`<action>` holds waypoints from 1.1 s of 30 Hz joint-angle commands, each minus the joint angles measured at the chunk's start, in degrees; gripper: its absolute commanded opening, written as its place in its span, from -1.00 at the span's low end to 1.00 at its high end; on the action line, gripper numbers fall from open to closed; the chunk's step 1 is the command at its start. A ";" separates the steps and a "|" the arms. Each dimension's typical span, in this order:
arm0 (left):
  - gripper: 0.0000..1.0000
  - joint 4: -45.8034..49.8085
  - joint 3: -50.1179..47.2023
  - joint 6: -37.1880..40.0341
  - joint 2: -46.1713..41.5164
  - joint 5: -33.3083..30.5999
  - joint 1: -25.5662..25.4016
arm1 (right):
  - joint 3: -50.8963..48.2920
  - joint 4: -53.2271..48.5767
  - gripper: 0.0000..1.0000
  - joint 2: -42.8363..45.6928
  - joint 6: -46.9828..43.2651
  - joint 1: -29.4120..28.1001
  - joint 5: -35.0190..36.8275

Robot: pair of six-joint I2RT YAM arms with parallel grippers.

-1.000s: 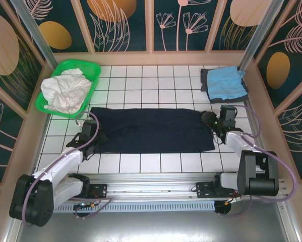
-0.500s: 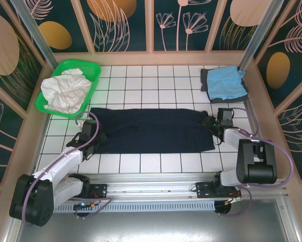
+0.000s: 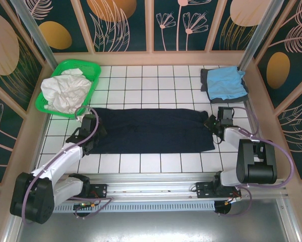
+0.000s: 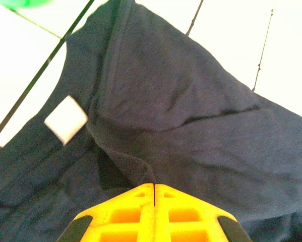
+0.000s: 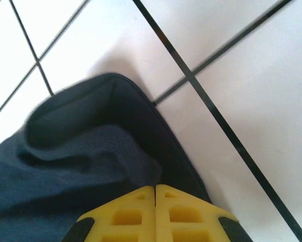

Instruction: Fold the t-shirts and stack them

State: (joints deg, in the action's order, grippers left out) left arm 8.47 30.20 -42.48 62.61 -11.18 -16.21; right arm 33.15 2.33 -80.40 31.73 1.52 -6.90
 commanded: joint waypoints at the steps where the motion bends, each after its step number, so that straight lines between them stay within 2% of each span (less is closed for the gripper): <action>1: -1.00 0.16 7.53 3.75 3.20 -3.04 -0.14 | 6.24 -1.55 -1.00 1.82 -0.94 0.06 2.60; 8: -1.00 1.13 25.05 9.75 13.42 -4.52 0.19 | 22.65 -5.79 -1.00 -7.74 -3.17 0.28 1.10; 11: -1.00 4.01 28.09 10.56 13.45 -4.80 0.20 | 24.45 -7.35 -1.00 -9.06 -3.94 0.30 0.44; 18: -1.00 5.78 11.45 8.12 0.52 -4.32 0.23 | 10.86 -2.91 -1.00 -4.83 -3.61 1.16 -1.38; 23: -1.00 8.00 3.02 5.44 -5.25 -3.90 0.21 | 5.17 -1.18 -1.00 -3.71 -3.24 2.98 -3.04; 33: -1.00 8.78 -1.53 2.66 -4.43 -6.20 0.20 | 2.93 -1.56 -1.00 -2.64 -3.86 4.18 -1.34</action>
State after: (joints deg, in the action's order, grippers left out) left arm 15.84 29.76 -38.02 57.91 -14.48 -16.19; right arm 37.19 0.21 -84.64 28.84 4.67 -9.30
